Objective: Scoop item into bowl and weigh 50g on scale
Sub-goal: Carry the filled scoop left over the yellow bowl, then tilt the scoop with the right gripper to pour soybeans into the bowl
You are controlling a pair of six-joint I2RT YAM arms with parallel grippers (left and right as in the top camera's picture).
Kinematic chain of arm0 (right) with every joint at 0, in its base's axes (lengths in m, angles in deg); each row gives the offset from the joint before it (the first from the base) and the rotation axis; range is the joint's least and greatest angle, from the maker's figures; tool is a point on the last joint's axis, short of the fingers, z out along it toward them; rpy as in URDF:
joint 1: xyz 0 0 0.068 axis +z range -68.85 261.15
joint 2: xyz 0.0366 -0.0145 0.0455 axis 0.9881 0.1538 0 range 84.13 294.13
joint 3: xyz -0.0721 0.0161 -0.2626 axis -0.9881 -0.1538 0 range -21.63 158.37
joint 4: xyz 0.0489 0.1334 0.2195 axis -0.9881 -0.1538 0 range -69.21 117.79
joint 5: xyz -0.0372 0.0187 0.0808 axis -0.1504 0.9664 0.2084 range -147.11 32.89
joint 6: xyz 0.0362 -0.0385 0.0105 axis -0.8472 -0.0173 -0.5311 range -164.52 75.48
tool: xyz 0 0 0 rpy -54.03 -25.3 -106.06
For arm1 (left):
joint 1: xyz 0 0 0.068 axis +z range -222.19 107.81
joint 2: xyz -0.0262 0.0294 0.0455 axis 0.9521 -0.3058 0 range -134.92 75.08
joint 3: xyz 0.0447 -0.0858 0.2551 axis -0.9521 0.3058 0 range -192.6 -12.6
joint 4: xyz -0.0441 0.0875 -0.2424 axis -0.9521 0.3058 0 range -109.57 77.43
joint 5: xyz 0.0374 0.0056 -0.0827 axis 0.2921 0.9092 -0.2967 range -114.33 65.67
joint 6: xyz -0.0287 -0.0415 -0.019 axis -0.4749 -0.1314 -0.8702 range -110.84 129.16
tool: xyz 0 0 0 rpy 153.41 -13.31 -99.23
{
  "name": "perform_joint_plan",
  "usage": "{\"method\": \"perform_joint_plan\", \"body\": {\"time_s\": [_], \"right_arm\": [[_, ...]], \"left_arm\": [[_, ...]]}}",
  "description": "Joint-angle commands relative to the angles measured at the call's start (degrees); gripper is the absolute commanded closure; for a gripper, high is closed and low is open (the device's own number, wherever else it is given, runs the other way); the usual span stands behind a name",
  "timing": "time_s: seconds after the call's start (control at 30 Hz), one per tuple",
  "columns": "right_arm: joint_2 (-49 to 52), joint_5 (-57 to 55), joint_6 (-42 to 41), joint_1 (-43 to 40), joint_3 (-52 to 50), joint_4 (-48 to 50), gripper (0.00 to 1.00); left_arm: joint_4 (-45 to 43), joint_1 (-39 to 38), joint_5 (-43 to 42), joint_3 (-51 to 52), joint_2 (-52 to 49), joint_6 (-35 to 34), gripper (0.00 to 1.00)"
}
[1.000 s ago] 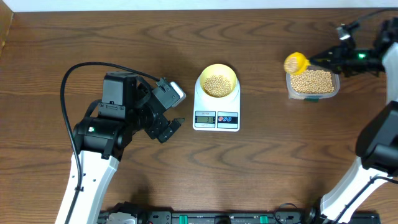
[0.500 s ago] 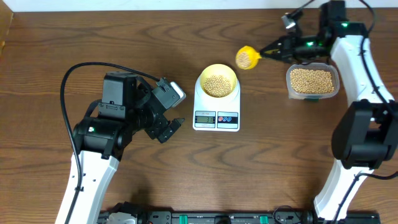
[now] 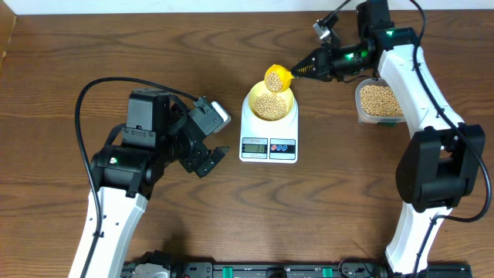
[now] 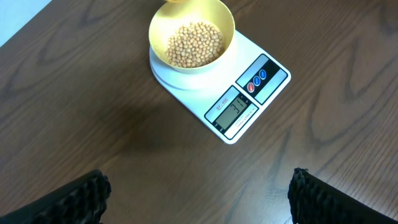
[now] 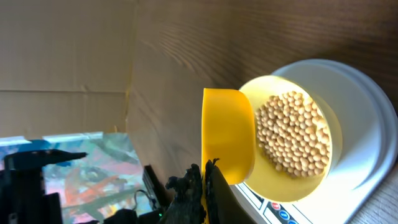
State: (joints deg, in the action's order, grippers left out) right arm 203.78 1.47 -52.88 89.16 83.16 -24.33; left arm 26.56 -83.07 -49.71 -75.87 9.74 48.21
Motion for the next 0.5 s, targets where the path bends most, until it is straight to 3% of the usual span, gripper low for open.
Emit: {"method": "perform_joint_plan", "body": {"time_s": [0.0,0.47], "right_arm": [[0.6,-3.2,-0.5,1.6,2.1,-0.8,0.98],[0.6,-22.3,6.4,7.5,11.4,-11.5,0.98]], "left_arm": [[0.1,0.3,-0.5,0.4,0.6,0.3,0.06],[0.1,0.3,-0.5,0.4,0.6,0.3,0.06]]}}
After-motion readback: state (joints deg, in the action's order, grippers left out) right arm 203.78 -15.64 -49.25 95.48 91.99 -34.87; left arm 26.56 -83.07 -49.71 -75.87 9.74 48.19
